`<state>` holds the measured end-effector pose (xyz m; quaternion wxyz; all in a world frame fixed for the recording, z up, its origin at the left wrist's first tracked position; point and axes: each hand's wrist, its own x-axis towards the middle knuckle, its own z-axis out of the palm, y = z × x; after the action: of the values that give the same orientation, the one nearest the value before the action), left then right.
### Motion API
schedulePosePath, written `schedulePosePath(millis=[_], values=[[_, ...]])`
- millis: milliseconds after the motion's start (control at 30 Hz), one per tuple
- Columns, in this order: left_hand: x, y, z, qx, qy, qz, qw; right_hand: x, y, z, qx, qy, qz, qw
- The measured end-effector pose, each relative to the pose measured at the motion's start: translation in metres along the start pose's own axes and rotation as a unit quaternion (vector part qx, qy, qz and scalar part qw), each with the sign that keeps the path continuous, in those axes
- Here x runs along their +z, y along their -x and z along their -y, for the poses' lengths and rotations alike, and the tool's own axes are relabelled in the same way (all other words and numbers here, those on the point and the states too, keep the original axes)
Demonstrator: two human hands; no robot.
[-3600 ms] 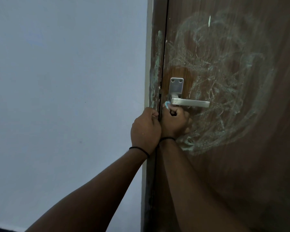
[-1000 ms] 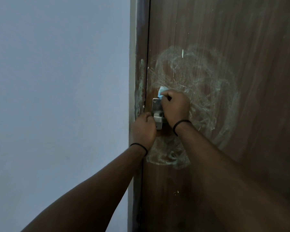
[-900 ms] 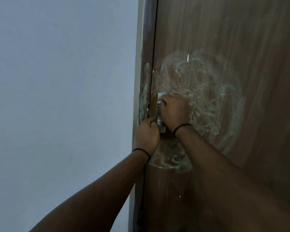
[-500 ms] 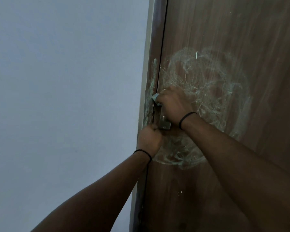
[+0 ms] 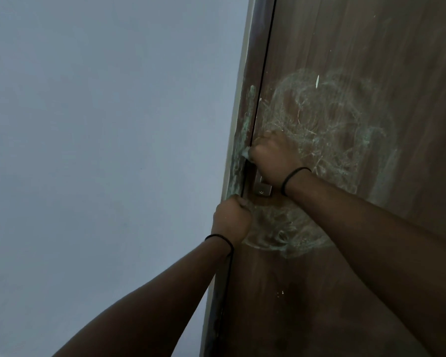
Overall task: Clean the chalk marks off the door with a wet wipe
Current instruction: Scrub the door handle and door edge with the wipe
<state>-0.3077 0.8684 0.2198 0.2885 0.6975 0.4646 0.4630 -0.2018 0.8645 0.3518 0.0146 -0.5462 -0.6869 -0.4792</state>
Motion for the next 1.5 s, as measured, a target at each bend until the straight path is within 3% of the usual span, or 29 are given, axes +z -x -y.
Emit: schedulePosePath(millis=[200,400,567,633,767,900,1000,1100,1167,1267,1333,1400,1500], values=[[0.014,0.003,0.004,0.013,-0.010,-0.012,1.000,0.013,0.015,0.037,-0.059,0.002,0.076,0.995],[0.011,0.005,0.014,-0.004,-0.042,-0.003,0.999,0.028,0.037,0.050,-0.075,0.021,0.094,0.993],[0.007,0.005,0.016,-0.037,-0.023,0.009,0.999,0.019,0.026,0.034,-0.003,0.013,-0.002,1.000],[0.007,0.006,0.018,-0.042,-0.025,0.010,0.999,0.017,0.022,0.034,0.013,0.031,-0.005,0.999],[0.009,0.012,0.027,-0.074,-0.008,0.013,0.997,0.043,0.046,0.060,-0.073,0.070,0.021,0.995],[0.006,0.014,0.026,-0.073,-0.002,0.019,0.997,0.057,0.073,0.053,-0.093,0.097,-0.096,0.986],[0.006,0.012,0.021,-0.053,0.016,0.002,0.998,0.065,0.094,0.036,-0.066,0.042,-0.164,0.983],[0.009,0.009,0.017,-0.028,0.052,-0.022,0.998,0.077,0.125,0.028,0.059,-0.111,-0.185,0.975],[0.013,0.006,0.014,-0.033,0.083,-0.022,0.996,0.085,0.141,0.042,0.207,-0.264,-0.183,0.924],[0.021,0.004,0.011,-0.059,0.112,-0.013,0.992,0.089,0.139,0.073,0.446,-0.490,-0.183,0.726],[0.026,0.004,0.010,-0.074,0.121,-0.012,0.990,0.089,0.122,0.088,0.502,-0.530,-0.187,0.657],[0.026,0.003,0.010,-0.076,0.112,-0.019,0.991,0.087,0.102,0.098,0.517,-0.552,-0.183,0.629],[0.024,0.000,0.010,-0.049,0.053,-0.044,0.996,0.087,0.084,0.112,0.478,-0.559,-0.171,0.655]])
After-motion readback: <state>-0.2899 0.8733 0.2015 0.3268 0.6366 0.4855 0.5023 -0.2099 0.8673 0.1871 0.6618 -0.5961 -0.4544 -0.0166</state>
